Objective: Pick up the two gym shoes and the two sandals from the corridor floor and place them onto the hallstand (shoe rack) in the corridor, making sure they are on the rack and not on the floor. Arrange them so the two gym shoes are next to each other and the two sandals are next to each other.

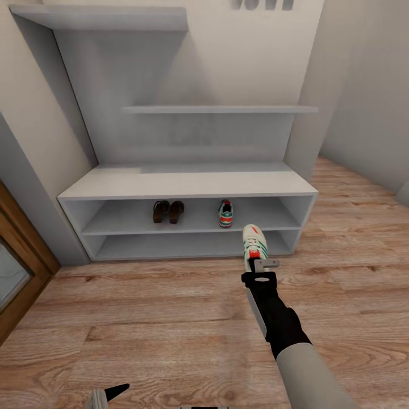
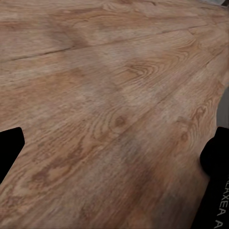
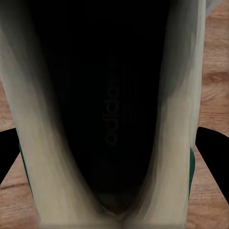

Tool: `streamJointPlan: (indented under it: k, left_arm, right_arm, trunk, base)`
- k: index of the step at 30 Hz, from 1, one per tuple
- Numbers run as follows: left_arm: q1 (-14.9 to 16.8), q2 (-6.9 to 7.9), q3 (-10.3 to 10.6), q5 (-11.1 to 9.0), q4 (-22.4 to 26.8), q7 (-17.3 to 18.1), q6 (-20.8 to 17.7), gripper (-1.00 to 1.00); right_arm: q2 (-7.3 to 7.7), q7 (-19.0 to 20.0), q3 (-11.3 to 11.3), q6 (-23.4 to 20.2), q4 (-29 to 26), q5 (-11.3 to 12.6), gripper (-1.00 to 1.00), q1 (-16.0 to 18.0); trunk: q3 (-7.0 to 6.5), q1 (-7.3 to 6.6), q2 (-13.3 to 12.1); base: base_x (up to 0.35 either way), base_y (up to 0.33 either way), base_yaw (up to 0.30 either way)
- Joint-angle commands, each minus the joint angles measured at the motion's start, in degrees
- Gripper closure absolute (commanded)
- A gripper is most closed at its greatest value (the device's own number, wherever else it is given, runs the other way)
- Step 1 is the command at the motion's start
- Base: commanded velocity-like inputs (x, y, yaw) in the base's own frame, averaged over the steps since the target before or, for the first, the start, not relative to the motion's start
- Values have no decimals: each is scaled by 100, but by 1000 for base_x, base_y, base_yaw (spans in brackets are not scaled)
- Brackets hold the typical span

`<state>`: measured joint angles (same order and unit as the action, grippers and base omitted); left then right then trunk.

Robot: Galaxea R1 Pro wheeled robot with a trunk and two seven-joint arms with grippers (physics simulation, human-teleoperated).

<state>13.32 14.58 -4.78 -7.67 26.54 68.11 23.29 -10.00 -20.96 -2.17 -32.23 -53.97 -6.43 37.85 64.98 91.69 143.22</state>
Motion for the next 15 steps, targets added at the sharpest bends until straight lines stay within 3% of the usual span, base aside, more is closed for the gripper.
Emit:
streamJointPlan:
  k: [1,6,15]
  left_arm:
    - [3,0,-8,-8,-8,15,28,-100]
    - [4,0,0,-7,-15,-2,33,-100]
    - [4,0,17,-6,-17,-8,42,-100]
  right_arm:
    - [0,2,-7,-51,-2,-60,100,3]
    - [0,10,-4,-44,11,-60,100,3]
    - [0,21,-3,-39,12,-60,100,3]
  trunk:
    - [5,-1,2]
    - [5,-1,2]
    - [5,-1,2]
  base:
    - [0,0,0]
    - [83,0,0]
    - [291,0,0]
